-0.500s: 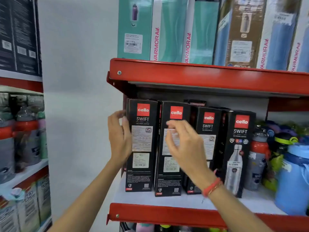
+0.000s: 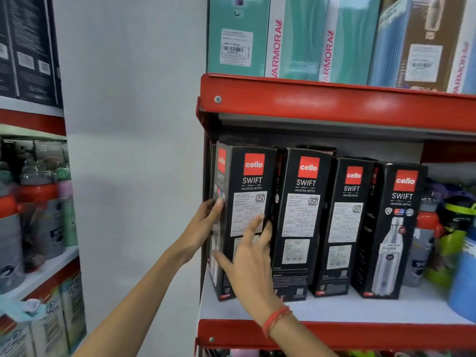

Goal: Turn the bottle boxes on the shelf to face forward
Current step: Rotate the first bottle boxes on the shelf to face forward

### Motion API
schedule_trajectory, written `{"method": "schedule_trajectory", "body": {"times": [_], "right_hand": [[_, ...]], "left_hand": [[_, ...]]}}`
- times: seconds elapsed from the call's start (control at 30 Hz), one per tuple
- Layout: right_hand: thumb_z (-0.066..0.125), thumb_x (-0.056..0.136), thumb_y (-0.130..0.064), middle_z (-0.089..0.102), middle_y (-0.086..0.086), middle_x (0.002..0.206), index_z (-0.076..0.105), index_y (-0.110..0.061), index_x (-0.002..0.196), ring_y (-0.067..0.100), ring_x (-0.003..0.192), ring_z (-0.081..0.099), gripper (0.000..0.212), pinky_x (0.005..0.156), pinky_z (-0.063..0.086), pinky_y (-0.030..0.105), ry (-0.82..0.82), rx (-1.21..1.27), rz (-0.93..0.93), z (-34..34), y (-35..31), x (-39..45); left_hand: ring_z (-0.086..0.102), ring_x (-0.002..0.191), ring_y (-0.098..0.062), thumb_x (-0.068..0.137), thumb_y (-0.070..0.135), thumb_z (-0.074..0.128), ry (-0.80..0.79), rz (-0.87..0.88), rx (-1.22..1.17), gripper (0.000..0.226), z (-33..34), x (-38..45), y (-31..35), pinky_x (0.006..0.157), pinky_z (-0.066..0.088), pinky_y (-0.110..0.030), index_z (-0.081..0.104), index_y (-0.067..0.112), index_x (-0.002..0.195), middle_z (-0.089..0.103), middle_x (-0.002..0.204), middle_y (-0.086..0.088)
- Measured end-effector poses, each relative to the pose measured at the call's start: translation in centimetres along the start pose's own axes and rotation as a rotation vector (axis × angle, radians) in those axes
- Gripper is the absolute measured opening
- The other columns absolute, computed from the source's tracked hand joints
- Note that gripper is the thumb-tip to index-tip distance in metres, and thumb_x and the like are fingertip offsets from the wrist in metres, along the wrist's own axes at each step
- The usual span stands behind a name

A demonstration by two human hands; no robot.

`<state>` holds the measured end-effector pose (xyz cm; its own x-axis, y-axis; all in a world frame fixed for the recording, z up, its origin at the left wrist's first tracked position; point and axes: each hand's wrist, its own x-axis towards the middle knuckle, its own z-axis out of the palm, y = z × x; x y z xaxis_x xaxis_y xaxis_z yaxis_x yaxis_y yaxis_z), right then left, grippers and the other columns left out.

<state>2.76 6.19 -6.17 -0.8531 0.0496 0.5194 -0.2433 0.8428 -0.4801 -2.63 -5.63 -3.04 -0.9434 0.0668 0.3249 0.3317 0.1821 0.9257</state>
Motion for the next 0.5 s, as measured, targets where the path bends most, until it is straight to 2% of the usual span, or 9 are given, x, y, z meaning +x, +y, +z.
{"method": "schedule_trajectory", "body": {"times": [0.07, 0.1, 0.17, 0.23, 0.3, 0.37, 0.43, 0.5], "right_hand": [[0.055, 0.082, -0.061, 0.001, 0.022, 0.152, -0.016, -0.006, 0.148, 0.037, 0.131, 0.038, 0.111, 0.107, 0.037, 0.038, 0.032, 0.04, -0.053, -1.0, 0.0, -0.2], [0.056, 0.082, -0.06, 0.004, 0.018, 0.152, -0.017, -0.009, 0.148, 0.034, 0.127, 0.044, 0.111, 0.103, 0.04, 0.035, 0.038, 0.072, -0.077, -1.8, -0.1, -0.2], [0.059, 0.082, -0.057, 0.007, 0.009, 0.152, -0.019, -0.017, 0.148, 0.029, 0.123, 0.047, 0.111, 0.098, 0.041, 0.032, 0.026, 0.151, -0.114, -3.4, 0.0, -0.1], [0.064, 0.08, -0.055, 0.008, 0.0, 0.153, -0.02, -0.023, 0.148, 0.024, 0.13, 0.04, 0.112, 0.1, 0.036, 0.025, -0.027, 0.228, -0.139, -5.0, 0.5, 0.2], [0.068, 0.078, -0.051, 0.008, -0.007, 0.156, -0.018, -0.028, 0.148, 0.017, 0.14, 0.025, 0.113, 0.103, 0.022, 0.018, -0.117, 0.319, -0.162, -6.2, 1.5, 0.6], [0.07, 0.077, -0.05, 0.011, -0.008, 0.158, -0.016, -0.034, 0.148, 0.01, 0.143, 0.018, 0.113, 0.114, 0.014, 0.025, -0.219, 0.386, -0.208, -6.8, 2.4, 1.2], [0.073, 0.077, -0.044, 0.025, -0.009, 0.156, -0.012, -0.04, 0.148, 0.005, 0.14, 0.028, 0.111, 0.116, 0.025, 0.036, -0.298, 0.441, -0.229, -6.7, 3.1, 1.5], [0.074, 0.08, -0.03, 0.04, -0.012, 0.149, -0.008, -0.043, 0.148, 0.001, 0.131, 0.041, 0.107, 0.112, 0.033, 0.033, -0.341, 0.469, -0.215, -6.3, 3.5, 1.5]], "left_hand": [[0.057, 0.11, -0.009, 0.079, 0.061, 0.045, 0.02, 0.068, 0.01, 0.071, -0.5, -1.3, 0.9, 0.082, 0.048, -0.017, 0.036, 0.021, 0.138, 0.058, 0.122, 0.004], [0.06, 0.107, -0.009, 0.079, 0.056, 0.05, 0.038, 0.104, 0.008, 0.067, -0.8, -2.0, 1.3, 0.075, 0.051, -0.014, 0.038, 0.023, 0.135, 0.059, 0.117, 0.005], [0.065, 0.101, -0.011, 0.079, 0.044, 0.061, 0.06, 0.159, 0.009, 0.057, -1.5, -3.2, 2.0, 0.071, 0.054, -0.015, 0.039, 0.027, 0.129, 0.061, 0.113, 0.007], [0.07, 0.097, -0.015, 0.08, 0.027, 0.071, 0.033, 0.181, 0.028, 0.06, -2.1, -4.3, 2.3, 0.074, 0.057, -0.019, 0.036, 0.031, 0.128, 0.065, 0.113, 0.007], [0.072, 0.093, -0.016, 0.077, 0.015, 0.075, 0.023, 0.21, 0.057, 0.071, -2.2, -5.2, 2.3, 0.076, 0.059, -0.025, 0.033, 0.035, 0.13, 0.068, 0.109, 0.008], [0.073, 0.092, -0.015, 0.075, 0.012, 0.077, 0.081, 0.251, 0.117, 0.079, -1.7, -6.1, 2.3, 0.075, 0.061, -0.03, 0.032, 0.041, 0.134, 0.068, 0.107, 0.012], [0.068, 0.105, -0.016, 0.076, 0.017, 0.077, 0.146, 0.266, 0.191, 0.085, -0.7, -6.8, 2.0, 0.082, 0.06, -0.041, 0.027, 0.043, 0.141, 0.066, 0.115, 0.011], [0.064, 0.114, -0.019, 0.078, 0.021, 0.076, 0.205, 0.269, 0.269, 0.089, 0.3, -7.4, 1.6, 0.089, 0.057, -0.047, 0.022, 0.042, 0.145, 0.064, 0.126, 0.006]]}}
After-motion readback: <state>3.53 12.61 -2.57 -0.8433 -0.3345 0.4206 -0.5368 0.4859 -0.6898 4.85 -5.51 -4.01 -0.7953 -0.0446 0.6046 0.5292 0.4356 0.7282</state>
